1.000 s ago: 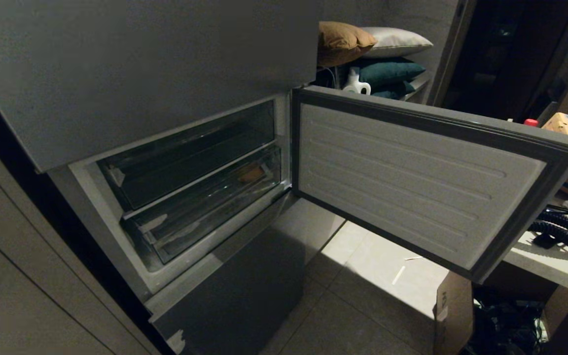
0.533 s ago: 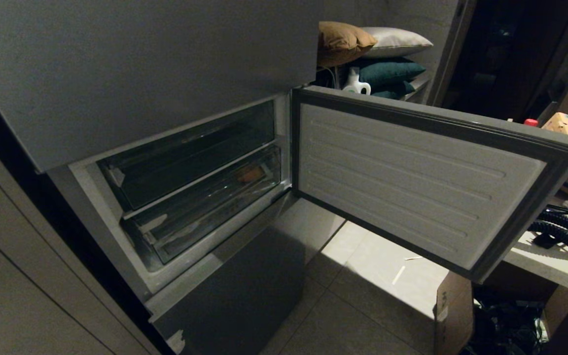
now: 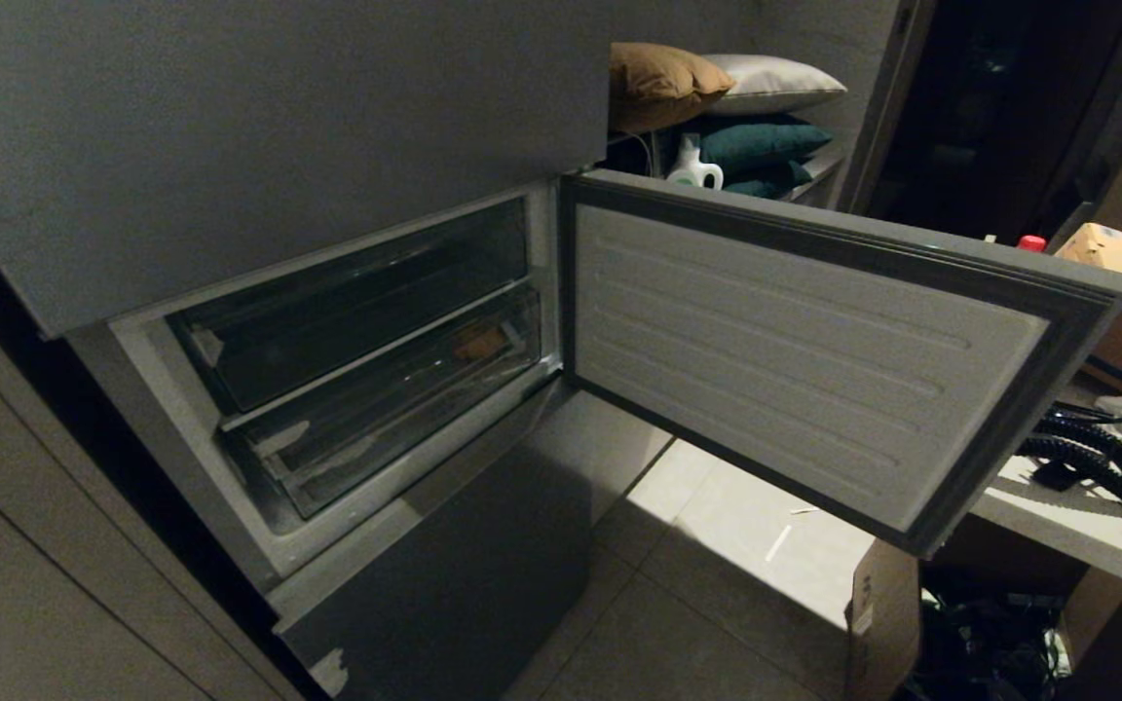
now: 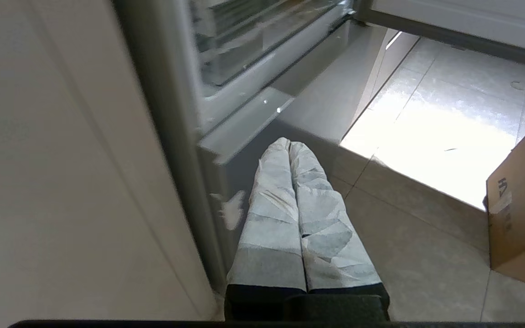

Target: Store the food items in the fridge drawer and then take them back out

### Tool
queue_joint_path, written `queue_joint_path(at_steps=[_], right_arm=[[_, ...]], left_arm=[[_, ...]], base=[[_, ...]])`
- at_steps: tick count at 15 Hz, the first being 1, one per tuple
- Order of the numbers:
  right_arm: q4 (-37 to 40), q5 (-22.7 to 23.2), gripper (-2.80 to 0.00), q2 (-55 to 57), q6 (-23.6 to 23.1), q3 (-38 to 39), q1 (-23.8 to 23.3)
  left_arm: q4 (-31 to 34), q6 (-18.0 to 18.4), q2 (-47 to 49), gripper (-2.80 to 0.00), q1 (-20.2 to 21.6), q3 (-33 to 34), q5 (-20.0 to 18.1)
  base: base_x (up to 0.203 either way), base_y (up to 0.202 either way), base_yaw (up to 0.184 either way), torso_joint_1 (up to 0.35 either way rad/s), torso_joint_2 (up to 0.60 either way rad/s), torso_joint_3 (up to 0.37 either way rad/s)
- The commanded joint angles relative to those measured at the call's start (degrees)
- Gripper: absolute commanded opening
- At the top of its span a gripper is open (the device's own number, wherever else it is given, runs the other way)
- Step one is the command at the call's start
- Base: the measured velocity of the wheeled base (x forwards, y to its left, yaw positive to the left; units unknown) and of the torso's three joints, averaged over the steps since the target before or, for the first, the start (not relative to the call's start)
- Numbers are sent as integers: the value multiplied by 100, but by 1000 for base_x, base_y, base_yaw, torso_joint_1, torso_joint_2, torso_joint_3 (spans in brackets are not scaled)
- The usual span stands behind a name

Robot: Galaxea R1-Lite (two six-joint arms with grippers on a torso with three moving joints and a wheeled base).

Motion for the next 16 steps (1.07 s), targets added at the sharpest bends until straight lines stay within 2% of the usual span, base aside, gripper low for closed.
queue_joint_path(at_steps=[1, 11, 16], right_arm=[[-1, 0, -280, 7, 4, 176, 1], [-1, 35, -280, 7, -114, 176, 1], [-1, 29, -280, 7, -127, 176, 1]], left_arm=[[2, 1, 9, -280, 0, -1, 2], [2, 1, 9, -280, 0, -1, 2], [2, 5, 9, -280, 0, -1, 2]], base=[[0, -190, 2, -5, -4, 7], [0, -194, 1, 2, 1, 1], [0, -35, -1, 1, 1, 2]])
